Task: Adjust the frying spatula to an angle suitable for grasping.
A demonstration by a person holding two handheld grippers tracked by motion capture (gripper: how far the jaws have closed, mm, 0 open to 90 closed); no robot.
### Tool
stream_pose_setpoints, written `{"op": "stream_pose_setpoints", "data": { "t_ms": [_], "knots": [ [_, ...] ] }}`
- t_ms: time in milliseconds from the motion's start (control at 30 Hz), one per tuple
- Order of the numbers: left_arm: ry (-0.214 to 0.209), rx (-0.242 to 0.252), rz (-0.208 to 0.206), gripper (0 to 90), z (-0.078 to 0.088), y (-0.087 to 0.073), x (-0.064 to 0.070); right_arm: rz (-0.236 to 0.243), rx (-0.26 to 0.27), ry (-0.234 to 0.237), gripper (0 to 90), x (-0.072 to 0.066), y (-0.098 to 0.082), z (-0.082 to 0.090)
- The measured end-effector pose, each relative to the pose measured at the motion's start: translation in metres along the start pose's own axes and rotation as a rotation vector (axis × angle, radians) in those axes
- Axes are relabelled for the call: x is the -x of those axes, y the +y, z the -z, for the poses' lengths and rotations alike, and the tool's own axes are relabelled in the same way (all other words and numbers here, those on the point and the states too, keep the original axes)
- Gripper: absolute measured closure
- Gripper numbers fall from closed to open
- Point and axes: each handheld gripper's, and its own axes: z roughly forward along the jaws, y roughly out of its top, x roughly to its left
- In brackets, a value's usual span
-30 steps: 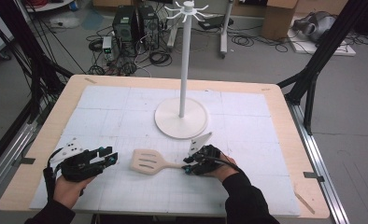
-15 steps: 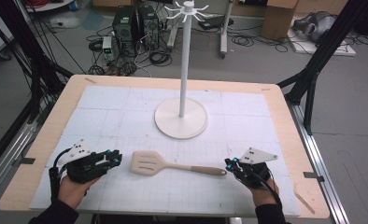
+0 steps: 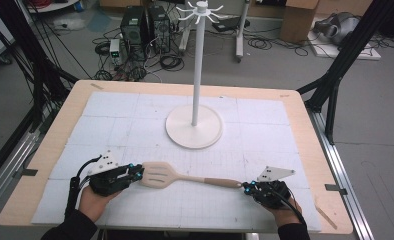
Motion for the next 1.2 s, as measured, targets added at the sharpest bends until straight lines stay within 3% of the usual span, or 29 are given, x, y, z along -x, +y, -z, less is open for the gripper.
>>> {"op": "stream_pose_setpoints", "data": {
  "t_ms": [567, 700, 933, 1167, 1200],
  "knots": [
    [-0.011, -0.015, 0.006, 79.3, 0.000, 0.000, 0.003, -0.030, 0.001, -0.042, 89.2, 0.010, 0.011, -0.012],
    [-0.014, -0.022, 0.016, 80.5, 0.001, 0.000, 0.004, -0.014, -0.001, -0.078, 89.2, 0.014, 0.017, -0.018],
    [-0.024, -0.059, 0.009, 84.0, -0.001, -0.002, 0.007, -0.072, 0.059, -0.118, 89.2, 0.027, 0.034, -0.027],
    [-0.037, -0.084, -0.006, 84.2, -0.003, -0.003, 0.011, -0.099, 0.102, -0.136, 85.6, 0.031, 0.039, -0.029],
    [-0.041, -0.090, -0.015, 84.2, -0.004, -0.003, 0.012, -0.122, 0.122, -0.165, 84.3, 0.032, 0.039, -0.026]
  ]
}}
